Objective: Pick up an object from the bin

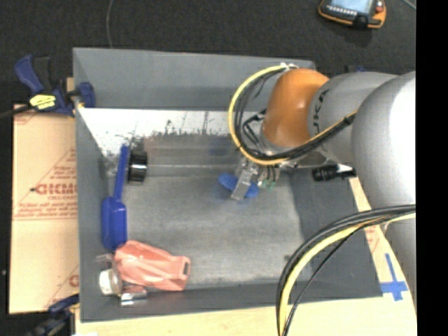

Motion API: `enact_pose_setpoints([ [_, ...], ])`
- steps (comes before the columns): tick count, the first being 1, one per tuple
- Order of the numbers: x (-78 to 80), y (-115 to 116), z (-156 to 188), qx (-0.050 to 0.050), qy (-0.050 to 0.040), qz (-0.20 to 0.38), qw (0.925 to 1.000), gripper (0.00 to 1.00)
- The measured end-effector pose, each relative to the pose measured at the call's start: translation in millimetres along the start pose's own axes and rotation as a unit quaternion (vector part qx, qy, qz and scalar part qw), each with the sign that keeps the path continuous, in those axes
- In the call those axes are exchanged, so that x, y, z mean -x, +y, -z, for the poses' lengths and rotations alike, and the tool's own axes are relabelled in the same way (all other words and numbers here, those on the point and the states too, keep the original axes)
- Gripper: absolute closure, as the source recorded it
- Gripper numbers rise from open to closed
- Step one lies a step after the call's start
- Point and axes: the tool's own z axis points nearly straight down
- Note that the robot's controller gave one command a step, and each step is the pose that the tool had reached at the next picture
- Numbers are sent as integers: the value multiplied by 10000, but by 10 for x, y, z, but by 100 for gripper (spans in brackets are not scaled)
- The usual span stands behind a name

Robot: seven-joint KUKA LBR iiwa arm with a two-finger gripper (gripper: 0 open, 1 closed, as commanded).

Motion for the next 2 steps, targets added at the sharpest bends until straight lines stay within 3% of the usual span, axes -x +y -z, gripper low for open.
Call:
enact_pose_setpoints([
  [1,0,0,0,-1,0,2,10000,100],
  [2,-3,-6,214,-3,7,7,10000,100],
])
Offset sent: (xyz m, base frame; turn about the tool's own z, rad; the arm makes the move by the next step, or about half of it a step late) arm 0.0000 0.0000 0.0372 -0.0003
